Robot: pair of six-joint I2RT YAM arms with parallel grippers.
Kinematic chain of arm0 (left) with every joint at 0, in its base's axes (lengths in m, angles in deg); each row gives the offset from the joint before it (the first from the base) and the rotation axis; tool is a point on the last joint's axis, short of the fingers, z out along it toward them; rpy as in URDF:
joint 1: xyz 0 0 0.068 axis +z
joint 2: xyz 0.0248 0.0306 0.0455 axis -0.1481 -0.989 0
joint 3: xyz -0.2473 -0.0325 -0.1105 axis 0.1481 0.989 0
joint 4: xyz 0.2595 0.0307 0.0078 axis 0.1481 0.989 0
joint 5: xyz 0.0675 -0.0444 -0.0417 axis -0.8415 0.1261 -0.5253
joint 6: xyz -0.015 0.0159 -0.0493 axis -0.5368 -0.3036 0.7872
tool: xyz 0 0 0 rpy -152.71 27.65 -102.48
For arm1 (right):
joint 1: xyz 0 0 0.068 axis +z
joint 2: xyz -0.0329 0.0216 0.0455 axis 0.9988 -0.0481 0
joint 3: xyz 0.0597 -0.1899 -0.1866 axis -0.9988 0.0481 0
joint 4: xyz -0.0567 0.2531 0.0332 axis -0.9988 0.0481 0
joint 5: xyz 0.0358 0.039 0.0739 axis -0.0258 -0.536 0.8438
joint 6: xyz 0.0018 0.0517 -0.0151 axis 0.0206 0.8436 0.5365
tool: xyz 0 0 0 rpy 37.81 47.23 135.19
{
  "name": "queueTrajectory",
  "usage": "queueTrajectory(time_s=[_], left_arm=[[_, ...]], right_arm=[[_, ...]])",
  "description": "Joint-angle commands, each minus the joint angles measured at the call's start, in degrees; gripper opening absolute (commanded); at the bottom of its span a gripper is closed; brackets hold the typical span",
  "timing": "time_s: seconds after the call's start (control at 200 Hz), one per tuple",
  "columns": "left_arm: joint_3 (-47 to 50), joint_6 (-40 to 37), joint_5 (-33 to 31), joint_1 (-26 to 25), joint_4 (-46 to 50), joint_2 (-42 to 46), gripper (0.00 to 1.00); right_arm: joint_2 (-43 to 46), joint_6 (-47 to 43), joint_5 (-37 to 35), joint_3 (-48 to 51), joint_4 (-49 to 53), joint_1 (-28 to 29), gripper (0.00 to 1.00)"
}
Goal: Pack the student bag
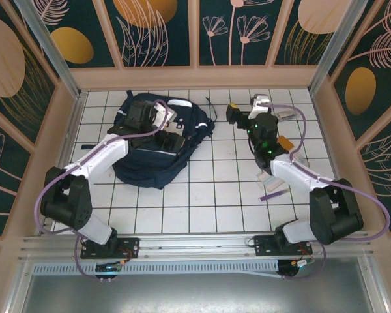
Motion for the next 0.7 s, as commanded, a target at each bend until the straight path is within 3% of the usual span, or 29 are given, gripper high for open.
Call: queueTrajectory(time_s=[0.0,0.06,0.25,0.49,0.545,0.58,0.696], left_arm=[[-4.6,11.0,-7.9,-0.4,11.1,-2.8,0.99],[-5.5,13.5,-10.7,-0.8,14.5,-4.3,0.99],[-5.7,18.2,-9.4,-3.4,19.4,-12.0,0.99],[-6.9,23.1,-18.1,-3.6,15.4,-14.6,0.98],[-7.5,22.6,-18.6,-3.6,14.9,-15.2,0.84],[-7.7,22.4,-18.3,-3.6,14.2,-15.4,0.64],[-8.3,22.3,-17.4,-3.6,13.4,-16.4,0.46]], right_arm=[[-1.0,-1.5,3.0,-4.7,7.4,-1.3,0.99],[-1.4,-1.9,6.9,-5.1,7.5,-1.4,0.99],[-4.5,-3.4,15.4,-7.2,7.6,-1.0,0.94],[-8.7,-8.5,15.0,-11.5,11.4,2.7,0.89],[-9.4,-9.7,15.1,-12.0,12.1,3.6,0.87],[-9.6,-10.3,15.2,-12.2,12.4,4.1,0.86],[-10.4,-12.5,15.8,-12.4,13.3,5.4,0.85]])
